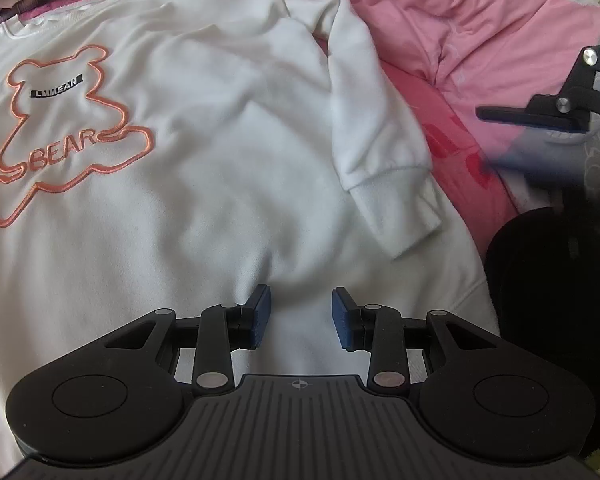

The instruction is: Fold clothes

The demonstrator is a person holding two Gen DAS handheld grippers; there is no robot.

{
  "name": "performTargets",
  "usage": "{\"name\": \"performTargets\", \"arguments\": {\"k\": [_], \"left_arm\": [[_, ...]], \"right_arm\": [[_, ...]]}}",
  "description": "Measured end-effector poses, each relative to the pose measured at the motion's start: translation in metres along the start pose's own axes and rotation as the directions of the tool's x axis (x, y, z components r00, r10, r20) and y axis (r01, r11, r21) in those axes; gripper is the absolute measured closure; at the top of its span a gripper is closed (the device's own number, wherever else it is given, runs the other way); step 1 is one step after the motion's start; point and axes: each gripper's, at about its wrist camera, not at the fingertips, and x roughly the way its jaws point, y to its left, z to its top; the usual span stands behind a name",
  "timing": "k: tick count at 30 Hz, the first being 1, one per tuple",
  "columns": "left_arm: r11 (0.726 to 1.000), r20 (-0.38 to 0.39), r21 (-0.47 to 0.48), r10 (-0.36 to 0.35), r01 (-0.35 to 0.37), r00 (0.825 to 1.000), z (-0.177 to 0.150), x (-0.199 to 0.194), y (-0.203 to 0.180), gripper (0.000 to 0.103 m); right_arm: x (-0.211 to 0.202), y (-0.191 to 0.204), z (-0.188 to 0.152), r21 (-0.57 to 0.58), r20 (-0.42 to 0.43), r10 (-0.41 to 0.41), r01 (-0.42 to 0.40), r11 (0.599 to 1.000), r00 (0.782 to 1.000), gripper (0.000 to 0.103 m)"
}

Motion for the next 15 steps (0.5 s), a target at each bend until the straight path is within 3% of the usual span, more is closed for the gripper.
{"name": "performTargets", "arguments": {"k": [2, 3, 4, 6, 7, 8, 9, 11, 13, 15], "left_arm": [[1.0, -0.001, -0.002, -0.004, 0.004, 1.0, 0.0, 0.0, 0.001, 0.069], [1.0, 0.0, -0.005, -0.005, 0.005, 1.0, 0.001, -0.001, 0.002, 0.069], [1.0, 0.003, -0.007, -0.004, 0.004, 1.0, 0.002, -0.001, 0.002, 0.069], [1.0, 0.019, -0.011, 0.0, 0.0, 1.0, 0.003, -0.003, 0.002, 0.069], [1.0, 0.03, -0.01, 0.002, -0.002, 1.0, 0.004, -0.005, 0.002, 0.069], [1.0, 0.04, -0.008, 0.004, -0.004, 0.999, 0.005, -0.008, 0.001, 0.069], [1.0, 0.052, -0.004, 0.003, -0.003, 0.999, 0.006, -0.01, -0.001, 0.069], [1.0, 0.079, 0.013, -0.007, 0.006, 0.997, 0.008, -0.014, -0.004, 0.069], [0.999, 0.105, 0.04, -0.017, 0.013, 0.994, 0.011, -0.018, -0.008, 0.069], [0.997, 0.129, 0.076, -0.024, 0.014, 0.991, 0.016, -0.02, -0.012, 0.069]], "right_arm": [[-0.003, -0.029, -0.009, 0.241, 0.005, 0.077, -0.075, 0.968, 0.997, 0.069], [-0.004, -0.045, -0.015, 0.363, 0.012, 0.115, -0.112, 0.925, 0.993, 0.069], [-0.001, -0.064, -0.025, 0.505, 0.021, 0.155, -0.144, 0.851, 0.988, 0.067], [0.009, -0.103, -0.052, 0.758, 0.049, 0.231, -0.186, 0.624, 0.972, 0.064], [0.019, -0.115, -0.071, 0.859, 0.066, 0.282, -0.198, 0.472, 0.957, 0.063], [0.032, -0.125, -0.091, 0.936, 0.094, 0.335, -0.197, 0.291, 0.938, 0.063], [0.041, -0.126, -0.11, 0.973, 0.126, 0.378, -0.189, 0.135, 0.917, 0.063], [0.068, -0.122, -0.14, 0.978, 0.2, 0.433, -0.155, -0.137, 0.879, 0.063], [0.092, -0.117, -0.164, 0.945, 0.24, 0.429, -0.109, -0.308, 0.871, 0.063], [0.111, -0.11, -0.179, 0.914, 0.243, 0.418, -0.062, -0.401, 0.875, 0.063]]}}
